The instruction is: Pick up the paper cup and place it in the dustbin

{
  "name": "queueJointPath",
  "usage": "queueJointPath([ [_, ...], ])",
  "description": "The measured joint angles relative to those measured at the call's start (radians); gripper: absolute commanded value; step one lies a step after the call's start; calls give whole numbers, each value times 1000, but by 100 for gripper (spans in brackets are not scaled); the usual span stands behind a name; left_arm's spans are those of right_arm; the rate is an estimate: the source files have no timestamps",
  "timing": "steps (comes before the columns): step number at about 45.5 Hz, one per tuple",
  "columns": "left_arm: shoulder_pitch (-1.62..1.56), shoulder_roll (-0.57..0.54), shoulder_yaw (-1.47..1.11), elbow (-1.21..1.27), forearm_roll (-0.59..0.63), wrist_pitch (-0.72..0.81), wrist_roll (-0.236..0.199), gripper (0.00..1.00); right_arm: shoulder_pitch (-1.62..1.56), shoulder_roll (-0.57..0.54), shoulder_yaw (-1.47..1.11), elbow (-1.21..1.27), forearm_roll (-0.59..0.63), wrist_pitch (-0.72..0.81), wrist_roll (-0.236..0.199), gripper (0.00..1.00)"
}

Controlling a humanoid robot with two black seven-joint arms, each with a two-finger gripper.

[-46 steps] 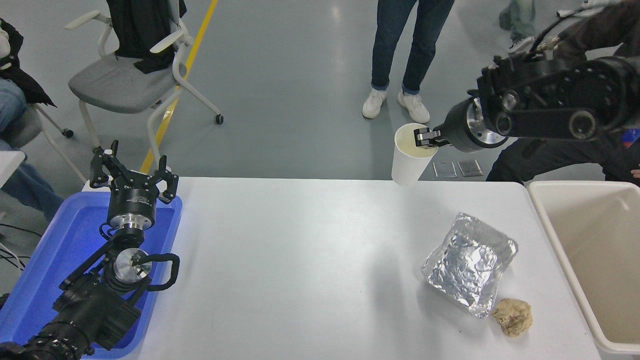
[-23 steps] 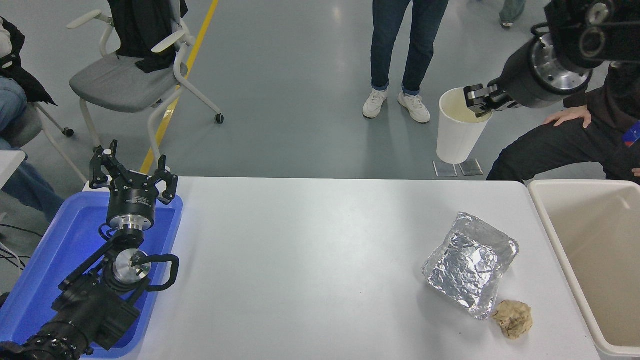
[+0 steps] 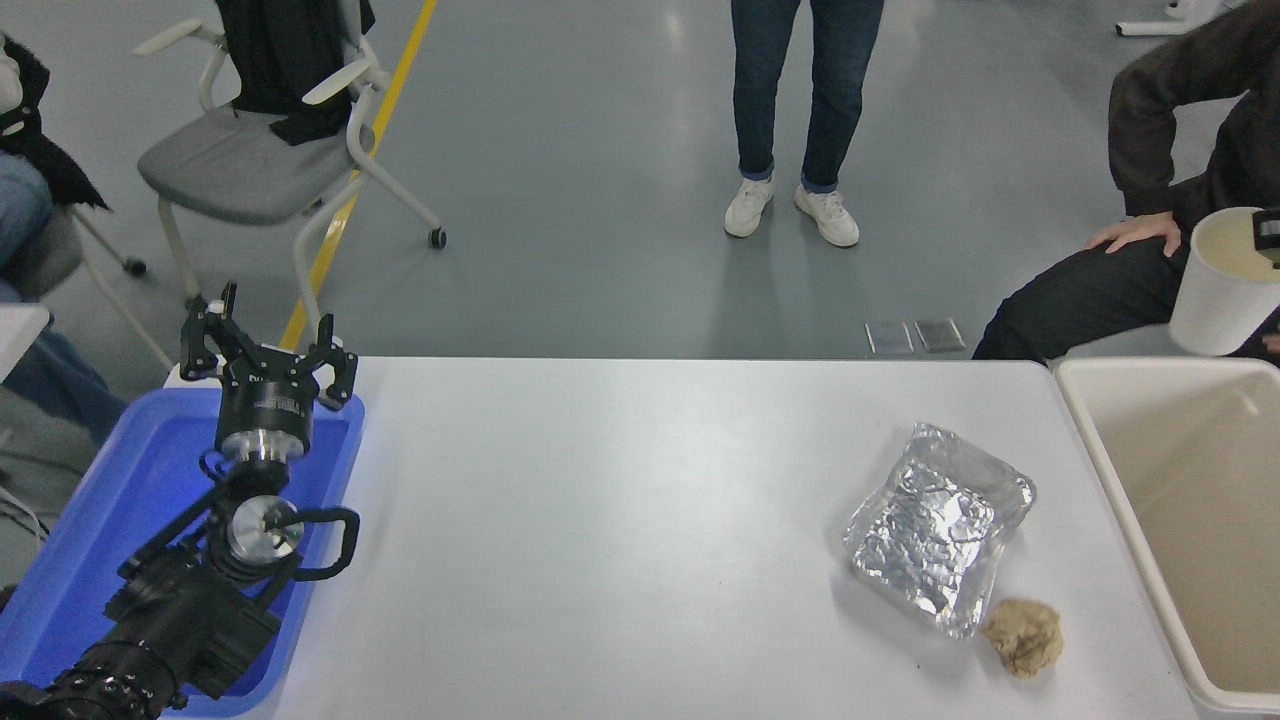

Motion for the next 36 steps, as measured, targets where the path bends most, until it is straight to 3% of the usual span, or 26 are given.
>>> queueJointPath([
  [12,0,0,0,0,0,0,-1,99,-477,-38,355,-199,-33,-107,-3,0],
  [36,-2,0,0,0,0,0,-1,99,-1082,194,858,-466,-18,-369,-7,0],
])
